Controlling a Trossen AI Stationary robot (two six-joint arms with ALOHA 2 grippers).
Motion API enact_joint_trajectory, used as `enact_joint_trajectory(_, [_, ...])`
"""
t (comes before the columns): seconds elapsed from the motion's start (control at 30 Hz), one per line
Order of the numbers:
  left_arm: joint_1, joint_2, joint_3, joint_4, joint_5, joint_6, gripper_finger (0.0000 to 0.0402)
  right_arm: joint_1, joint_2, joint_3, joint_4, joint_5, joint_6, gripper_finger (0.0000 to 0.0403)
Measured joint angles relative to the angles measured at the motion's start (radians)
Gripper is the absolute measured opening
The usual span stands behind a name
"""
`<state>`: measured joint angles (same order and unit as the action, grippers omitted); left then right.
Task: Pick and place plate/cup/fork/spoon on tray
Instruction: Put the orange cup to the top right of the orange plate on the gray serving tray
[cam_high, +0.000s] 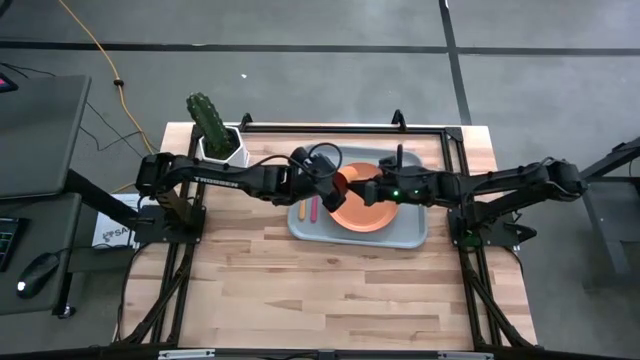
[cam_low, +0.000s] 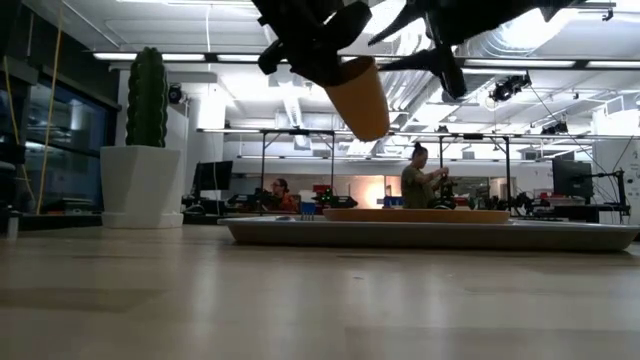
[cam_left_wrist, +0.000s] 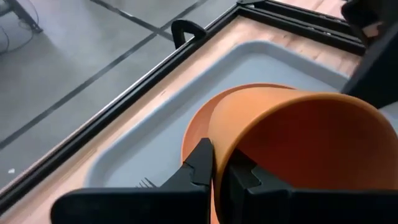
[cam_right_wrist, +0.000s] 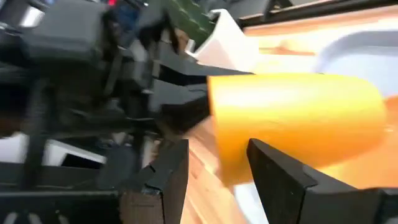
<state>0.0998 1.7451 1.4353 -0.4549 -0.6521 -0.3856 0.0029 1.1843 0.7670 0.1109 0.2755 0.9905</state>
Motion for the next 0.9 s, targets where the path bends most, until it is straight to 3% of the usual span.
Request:
enact_joint_trajectory(0.47, [-0.001,0.049,0.000,0.043,0.032,0.094,0.0000,-0.002,0.003,-0.003,-0.104,0.018,0.008,0.0122])
enact_joint_trajectory(0.9, [-0.015,0.091,0.000,0.120,0.064,0.086,0.0000,-0.002,-0.002,0.002,-0.247,0.019,0.109,0.0119])
